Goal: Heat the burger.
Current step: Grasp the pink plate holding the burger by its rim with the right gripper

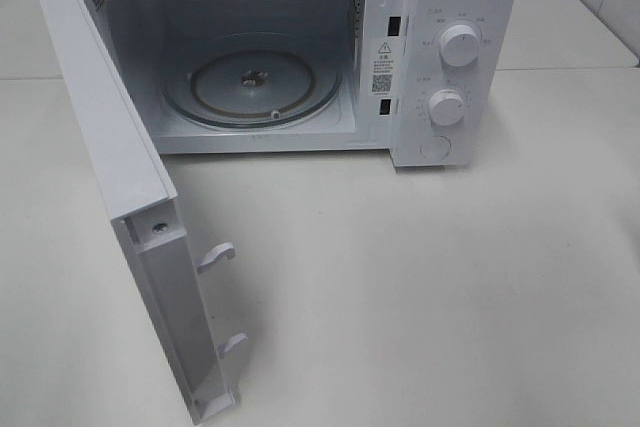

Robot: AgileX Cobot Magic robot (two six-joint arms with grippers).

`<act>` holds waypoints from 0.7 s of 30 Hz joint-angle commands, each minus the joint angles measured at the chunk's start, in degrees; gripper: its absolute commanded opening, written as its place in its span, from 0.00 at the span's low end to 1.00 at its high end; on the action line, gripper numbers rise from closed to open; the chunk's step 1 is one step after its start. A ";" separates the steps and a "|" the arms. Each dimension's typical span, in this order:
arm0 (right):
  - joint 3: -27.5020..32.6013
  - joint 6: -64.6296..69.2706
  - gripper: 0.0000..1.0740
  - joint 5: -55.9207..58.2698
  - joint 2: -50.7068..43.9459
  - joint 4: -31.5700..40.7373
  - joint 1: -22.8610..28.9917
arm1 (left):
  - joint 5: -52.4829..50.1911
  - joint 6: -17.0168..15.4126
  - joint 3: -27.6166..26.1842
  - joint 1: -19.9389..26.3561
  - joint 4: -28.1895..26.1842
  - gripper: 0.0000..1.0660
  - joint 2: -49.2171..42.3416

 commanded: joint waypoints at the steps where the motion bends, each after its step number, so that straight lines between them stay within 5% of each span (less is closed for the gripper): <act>1: 0.86 -0.92 0.93 -0.52 -0.17 0.23 -0.34 | -0.06 0.00 0.06 0.11 0.11 0.96 -0.52; 21: 13.06 -19.65 0.78 -10.60 -0.17 1.60 -0.23 | -0.06 0.00 0.06 0.11 0.11 0.96 -0.52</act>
